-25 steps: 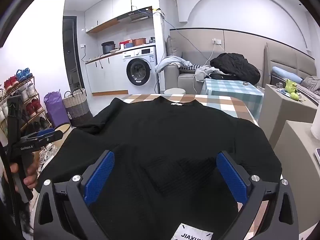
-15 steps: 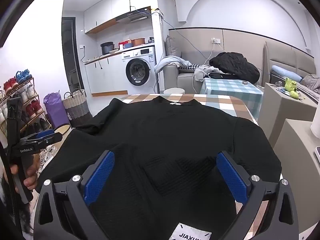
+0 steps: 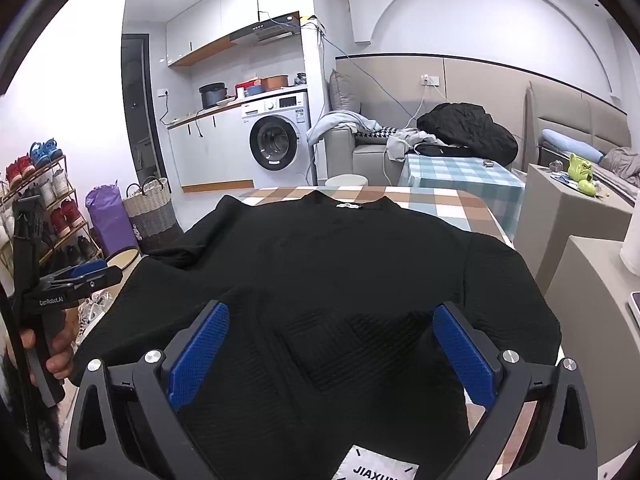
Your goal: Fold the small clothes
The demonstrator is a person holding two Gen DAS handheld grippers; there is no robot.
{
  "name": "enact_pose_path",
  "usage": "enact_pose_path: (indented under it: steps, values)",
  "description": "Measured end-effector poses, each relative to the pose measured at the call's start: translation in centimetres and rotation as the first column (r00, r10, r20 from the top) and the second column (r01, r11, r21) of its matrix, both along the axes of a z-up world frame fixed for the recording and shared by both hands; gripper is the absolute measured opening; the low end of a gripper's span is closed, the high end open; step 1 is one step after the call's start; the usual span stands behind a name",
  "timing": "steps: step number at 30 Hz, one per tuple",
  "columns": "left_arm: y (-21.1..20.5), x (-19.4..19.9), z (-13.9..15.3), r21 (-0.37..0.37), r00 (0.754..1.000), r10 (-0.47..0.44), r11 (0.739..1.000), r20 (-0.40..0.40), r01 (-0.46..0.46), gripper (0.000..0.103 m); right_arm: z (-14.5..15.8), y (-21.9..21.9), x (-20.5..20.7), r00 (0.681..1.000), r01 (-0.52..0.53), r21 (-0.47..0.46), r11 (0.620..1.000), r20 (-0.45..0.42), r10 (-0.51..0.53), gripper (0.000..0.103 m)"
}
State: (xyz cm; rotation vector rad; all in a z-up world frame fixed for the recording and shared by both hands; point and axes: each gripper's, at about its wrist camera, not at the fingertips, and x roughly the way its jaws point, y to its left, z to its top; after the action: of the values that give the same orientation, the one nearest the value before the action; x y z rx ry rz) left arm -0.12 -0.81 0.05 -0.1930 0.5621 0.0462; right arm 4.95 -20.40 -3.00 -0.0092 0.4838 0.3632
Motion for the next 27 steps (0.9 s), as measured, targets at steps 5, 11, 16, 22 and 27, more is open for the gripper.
enact_pose_path:
  steps: [5,11,16,22,27]
  values:
    - [0.19,0.12,-0.13,-0.003,1.0,-0.001,1.0,-0.001,0.001,0.102,-0.01,-0.25,0.2,1.0,0.002,-0.003,1.0,-0.002,-0.002,0.103]
    - [0.22,0.13,-0.19,-0.004,1.0,-0.003,1.0,-0.002,0.003,0.102,-0.13,-0.34,0.2,1.0,0.003,-0.007,1.0,-0.002,-0.003,0.103]
    - [0.19,0.11,-0.23,-0.003,1.0,-0.002,1.0,-0.002,0.002,0.102,-0.21,-0.28,0.21,1.0,0.007,-0.006,1.0,-0.003,-0.007,0.103]
    - [0.16,0.11,-0.26,-0.003,1.0,-0.002,1.0,-0.001,0.002,0.102,-0.31,-0.48,0.07,1.0,0.01,-0.005,1.0,-0.002,-0.01,0.103]
    - [0.06,0.18,-0.26,0.0,1.0,-0.004,1.0,-0.002,0.004,0.102,-0.37,-0.6,0.04,1.0,0.011,-0.005,1.0,-0.002,-0.011,0.103]
